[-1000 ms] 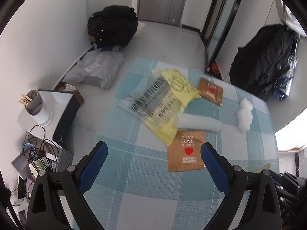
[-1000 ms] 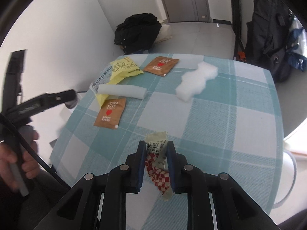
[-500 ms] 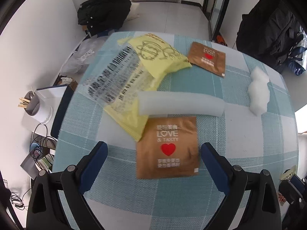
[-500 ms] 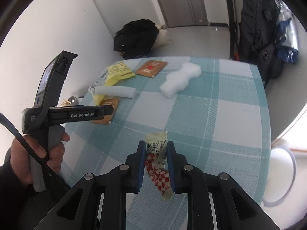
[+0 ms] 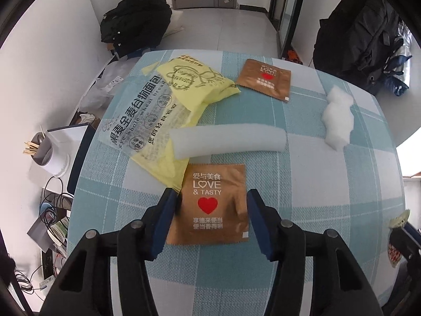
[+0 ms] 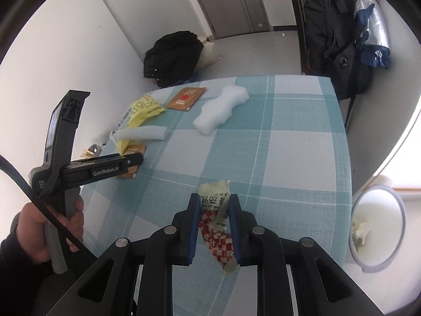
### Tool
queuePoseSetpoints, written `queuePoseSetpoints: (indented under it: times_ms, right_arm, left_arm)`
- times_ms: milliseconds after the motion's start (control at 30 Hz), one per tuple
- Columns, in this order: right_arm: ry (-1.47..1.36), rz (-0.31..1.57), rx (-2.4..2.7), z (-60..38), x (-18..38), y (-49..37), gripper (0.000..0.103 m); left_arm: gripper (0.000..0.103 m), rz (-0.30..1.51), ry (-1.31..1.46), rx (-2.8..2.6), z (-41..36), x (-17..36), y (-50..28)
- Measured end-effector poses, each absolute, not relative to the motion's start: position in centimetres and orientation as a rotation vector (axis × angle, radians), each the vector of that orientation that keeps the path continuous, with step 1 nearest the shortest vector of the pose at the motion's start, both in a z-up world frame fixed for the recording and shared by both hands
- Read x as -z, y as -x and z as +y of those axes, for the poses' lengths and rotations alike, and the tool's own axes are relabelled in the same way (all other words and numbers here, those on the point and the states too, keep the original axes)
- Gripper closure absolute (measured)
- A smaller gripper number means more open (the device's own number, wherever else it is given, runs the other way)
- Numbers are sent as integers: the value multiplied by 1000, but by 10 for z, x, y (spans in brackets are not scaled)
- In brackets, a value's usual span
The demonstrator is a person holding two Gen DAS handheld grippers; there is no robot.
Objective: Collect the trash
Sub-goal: 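Lower the left tool onto the brown LOVE & TASTY packet and close on it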
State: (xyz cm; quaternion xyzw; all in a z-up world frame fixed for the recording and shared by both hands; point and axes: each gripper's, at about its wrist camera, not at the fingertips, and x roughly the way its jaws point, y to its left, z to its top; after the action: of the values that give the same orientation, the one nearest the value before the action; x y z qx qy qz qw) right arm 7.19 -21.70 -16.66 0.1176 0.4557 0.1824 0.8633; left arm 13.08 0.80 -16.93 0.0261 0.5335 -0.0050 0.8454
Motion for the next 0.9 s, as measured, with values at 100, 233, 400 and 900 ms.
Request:
queuePoseSetpoints:
  times_ms: [100, 233, 400, 900]
  right_arm:
    - [-252, 948, -381, -218, 164, -70, 83]
    - [-253, 936, -380, -219, 161, -66, 83]
    - [-254, 934, -372, -220, 161, -61, 82]
    - [-269, 926, -359, -220, 160, -55, 82]
  left_arm:
    - [52, 1133, -67, 21, 5, 171, -125]
    - [52, 1153, -90, 54, 1, 171, -121]
    - [58, 1181, -73, 151, 0, 165, -108]
    - [58, 1199, -82, 378, -10, 160, -90]
